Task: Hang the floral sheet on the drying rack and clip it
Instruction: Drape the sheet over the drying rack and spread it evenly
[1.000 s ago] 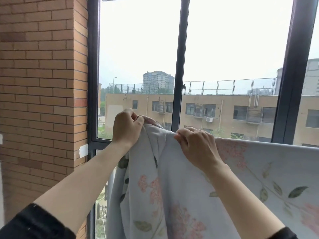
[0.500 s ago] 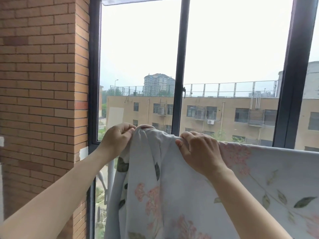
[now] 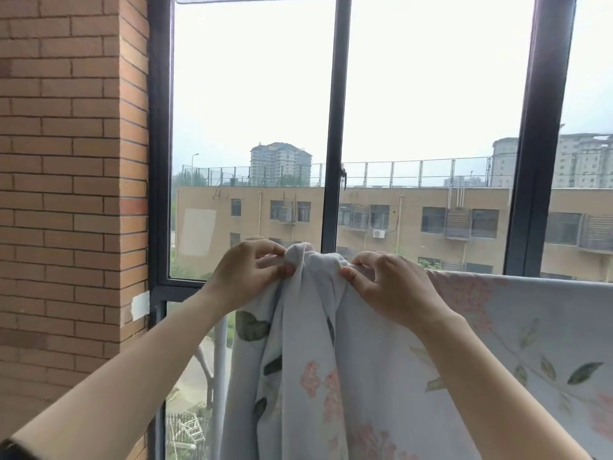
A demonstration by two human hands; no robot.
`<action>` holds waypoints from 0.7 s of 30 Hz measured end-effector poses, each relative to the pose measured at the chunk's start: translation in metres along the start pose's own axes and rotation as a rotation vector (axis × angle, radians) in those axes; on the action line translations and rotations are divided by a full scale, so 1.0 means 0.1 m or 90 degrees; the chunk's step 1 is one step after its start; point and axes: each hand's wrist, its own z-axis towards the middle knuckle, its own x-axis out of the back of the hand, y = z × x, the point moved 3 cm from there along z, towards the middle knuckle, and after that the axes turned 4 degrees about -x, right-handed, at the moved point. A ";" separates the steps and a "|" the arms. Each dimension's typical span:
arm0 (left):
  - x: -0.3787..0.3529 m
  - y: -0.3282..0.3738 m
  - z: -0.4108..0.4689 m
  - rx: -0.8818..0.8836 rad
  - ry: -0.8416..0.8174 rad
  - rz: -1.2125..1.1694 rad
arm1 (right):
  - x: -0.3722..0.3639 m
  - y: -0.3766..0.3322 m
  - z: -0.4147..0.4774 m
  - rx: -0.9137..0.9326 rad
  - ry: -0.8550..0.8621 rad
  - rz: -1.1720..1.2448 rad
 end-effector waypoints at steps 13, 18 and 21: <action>0.05 -0.24 0.20 -0.129 -0.101 -0.087 | -0.10 -0.15 -0.04 -0.095 0.036 -0.046; -0.02 -0.23 0.24 -0.109 -0.099 -0.085 | -0.14 -0.16 -0.02 -0.106 0.045 -0.045; -0.07 -0.21 0.26 -0.098 -0.094 -0.101 | -0.15 -0.14 -0.01 -0.107 0.040 -0.051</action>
